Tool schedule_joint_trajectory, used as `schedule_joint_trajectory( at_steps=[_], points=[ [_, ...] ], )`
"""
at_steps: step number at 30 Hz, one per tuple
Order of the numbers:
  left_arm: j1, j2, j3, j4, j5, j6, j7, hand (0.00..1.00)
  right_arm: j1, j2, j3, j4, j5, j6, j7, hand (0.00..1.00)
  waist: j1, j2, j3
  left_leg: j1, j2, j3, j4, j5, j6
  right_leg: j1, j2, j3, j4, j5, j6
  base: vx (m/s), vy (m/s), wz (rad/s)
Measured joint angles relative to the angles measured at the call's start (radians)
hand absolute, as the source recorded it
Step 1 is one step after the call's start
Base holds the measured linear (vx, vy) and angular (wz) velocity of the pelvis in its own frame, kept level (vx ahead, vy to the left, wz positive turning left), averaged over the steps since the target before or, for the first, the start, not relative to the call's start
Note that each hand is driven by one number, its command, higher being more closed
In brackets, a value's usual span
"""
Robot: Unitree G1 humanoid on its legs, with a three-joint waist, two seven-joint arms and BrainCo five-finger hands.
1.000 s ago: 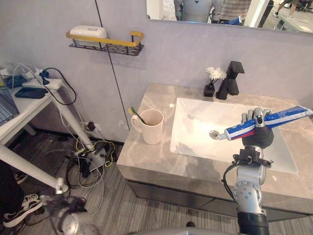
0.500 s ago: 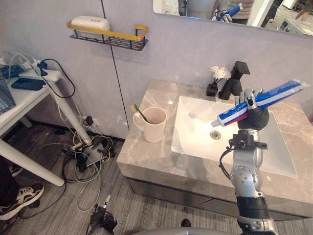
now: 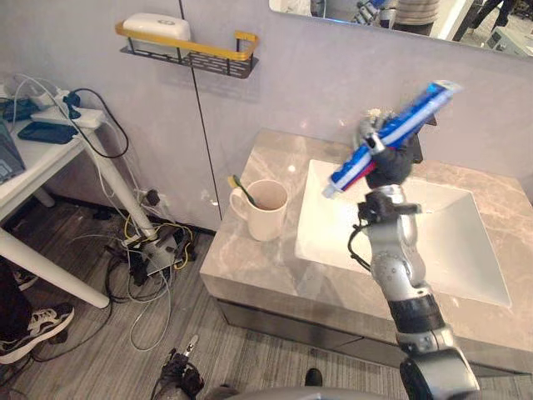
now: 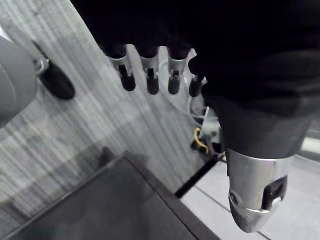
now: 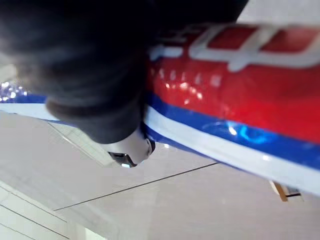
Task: Organize washtable
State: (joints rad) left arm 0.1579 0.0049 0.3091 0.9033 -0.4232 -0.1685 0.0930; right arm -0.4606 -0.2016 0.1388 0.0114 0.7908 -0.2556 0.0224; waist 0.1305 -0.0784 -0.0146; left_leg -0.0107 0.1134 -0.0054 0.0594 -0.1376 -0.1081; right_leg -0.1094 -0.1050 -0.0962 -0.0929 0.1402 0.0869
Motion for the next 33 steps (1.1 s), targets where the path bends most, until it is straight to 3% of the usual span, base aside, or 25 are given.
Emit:
schedule_joint_trajectory(
  at_steps=[8, 14, 15, 21, 25, 30, 33],
  points=[
    [-0.002, 0.006, -0.037, -0.003, -0.002, -0.001, 0.0, 0.0, -0.262, -0.044, 0.085, 0.167, -0.092, 0.04, -0.046, 1.0, 0.043, -0.022, 0.041, -0.01, 0.0, -0.007, 0.002, 0.004, -0.001, -0.004, 0.0, -0.004, 0.0, 0.003, 0.0, 0.0, -0.002, 0.02],
    [-0.003, 0.007, -0.041, -0.003, -0.001, -0.001, 0.001, 0.0, -0.373, -0.051, 0.149, 0.24, -0.144, 0.07, -0.059, 1.0, 0.053, -0.024, 0.044, -0.035, -0.001, -0.033, 0.002, 0.009, -0.002, -0.015, -0.003, -0.027, 0.0, 0.003, 0.0, 0.02, -0.001, 0.12],
    [-0.008, 0.036, -0.081, -0.011, -0.001, 0.0, 0.006, 0.0, -0.488, -0.052, 0.173, 0.316, -0.144, 0.073, -0.067, 1.0, 0.073, -0.045, 0.087, -0.047, 0.0, -0.04, -0.001, 0.017, -0.006, -0.024, -0.002, -0.032, 0.0, 0.003, 0.0, 0.0, 0.0, 0.0],
    [-0.009, 0.036, -0.083, -0.011, -0.001, 0.0, 0.006, 0.0, -0.488, -0.052, 0.171, 0.316, -0.144, 0.073, -0.067, 1.0, 0.069, -0.043, 0.088, -0.044, 0.0, -0.04, 0.001, 0.017, -0.008, -0.024, -0.002, -0.032, 0.0, 0.003, 0.0, 0.0, 0.0, 0.0],
    [-0.022, 0.036, -0.124, -0.011, 0.021, 0.008, 0.006, 0.0, -0.483, -0.053, 0.122, 0.313, -0.144, 0.072, -0.076, 1.0, 0.062, -0.021, 0.104, -0.041, -0.004, -0.042, 0.012, 0.02, -0.012, -0.019, -0.003, -0.032, 0.001, 0.007, -0.001, -0.01, 0.0, 0.01],
    [-0.044, 0.036, -0.186, 0.001, 0.085, 0.016, 0.005, 0.0, -0.397, -0.076, 0.003, 0.223, -0.143, 0.061, -0.115, 1.0, 0.025, 0.021, 0.122, -0.039, -0.006, -0.042, 0.024, 0.021, -0.012, -0.012, -0.002, -0.029, 0.002, 0.012, -0.003, -0.04, -0.003, 0.0],
    [-0.048, 0.038, -0.213, 0.018, 0.121, 0.02, 0.005, 0.0, -0.366, -0.105, -0.025, 0.168, -0.143, 0.023, -0.126, 1.0, -0.007, 0.047, 0.129, -0.044, -0.005, -0.041, 0.025, 0.02, -0.012, -0.007, 0.0, -0.023, 0.002, 0.012, -0.004, -0.03, -0.013, -0.03]
  ],
)
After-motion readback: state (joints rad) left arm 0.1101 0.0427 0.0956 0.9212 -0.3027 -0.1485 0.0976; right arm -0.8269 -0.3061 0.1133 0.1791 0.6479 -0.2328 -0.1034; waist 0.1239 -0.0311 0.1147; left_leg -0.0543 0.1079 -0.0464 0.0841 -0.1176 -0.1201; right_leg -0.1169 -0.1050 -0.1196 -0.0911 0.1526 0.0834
